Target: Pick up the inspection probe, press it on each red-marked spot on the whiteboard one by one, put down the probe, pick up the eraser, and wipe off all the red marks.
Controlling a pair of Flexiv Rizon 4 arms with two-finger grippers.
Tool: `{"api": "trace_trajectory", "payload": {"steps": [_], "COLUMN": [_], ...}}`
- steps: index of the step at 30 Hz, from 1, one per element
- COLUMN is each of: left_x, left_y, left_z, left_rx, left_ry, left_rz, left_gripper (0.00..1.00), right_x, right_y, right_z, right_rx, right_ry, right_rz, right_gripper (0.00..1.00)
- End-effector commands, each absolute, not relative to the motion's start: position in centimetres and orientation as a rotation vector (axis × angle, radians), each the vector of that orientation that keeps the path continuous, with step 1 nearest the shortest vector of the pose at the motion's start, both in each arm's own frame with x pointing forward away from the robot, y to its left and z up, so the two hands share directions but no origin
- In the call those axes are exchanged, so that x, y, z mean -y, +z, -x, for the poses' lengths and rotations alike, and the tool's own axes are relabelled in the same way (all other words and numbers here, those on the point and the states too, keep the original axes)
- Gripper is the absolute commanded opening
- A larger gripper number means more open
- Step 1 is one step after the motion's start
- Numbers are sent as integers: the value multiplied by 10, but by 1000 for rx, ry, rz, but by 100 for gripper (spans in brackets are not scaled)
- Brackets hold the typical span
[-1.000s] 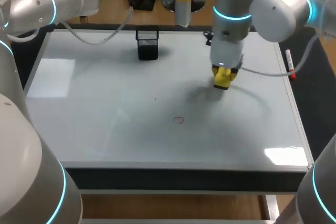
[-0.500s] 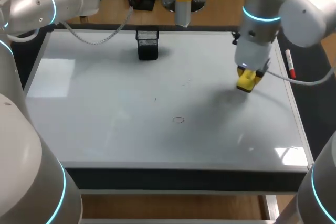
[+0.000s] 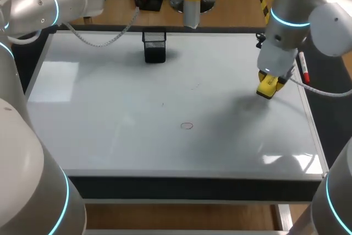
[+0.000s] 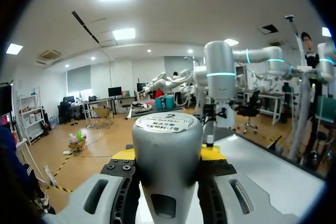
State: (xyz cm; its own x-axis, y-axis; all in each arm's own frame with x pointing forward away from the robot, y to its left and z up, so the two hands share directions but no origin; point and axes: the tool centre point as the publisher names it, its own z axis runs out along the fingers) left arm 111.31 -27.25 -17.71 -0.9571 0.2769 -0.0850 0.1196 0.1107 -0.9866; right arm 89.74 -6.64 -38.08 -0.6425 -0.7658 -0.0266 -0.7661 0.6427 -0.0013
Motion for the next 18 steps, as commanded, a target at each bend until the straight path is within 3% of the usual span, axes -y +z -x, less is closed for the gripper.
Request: {"api": "trace_trajectory", "payload": {"steps": [1, 18], "left_x": [273, 273], "left_y": [-176, -176], "left_z": [-1114, -1114], "left_rx": [2247, 2247], "left_ry": [1975, 1975], "left_rz": [406, 406], "left_gripper": [0, 0], "right_x": [70, 70], "right_y": [-379, -379], "right_z": [-899, -899], "right_rx": [-2840, -2840], "right_ry": [0, 0], "right_rz": [1319, 1319], "right_gripper": [0, 0]}}
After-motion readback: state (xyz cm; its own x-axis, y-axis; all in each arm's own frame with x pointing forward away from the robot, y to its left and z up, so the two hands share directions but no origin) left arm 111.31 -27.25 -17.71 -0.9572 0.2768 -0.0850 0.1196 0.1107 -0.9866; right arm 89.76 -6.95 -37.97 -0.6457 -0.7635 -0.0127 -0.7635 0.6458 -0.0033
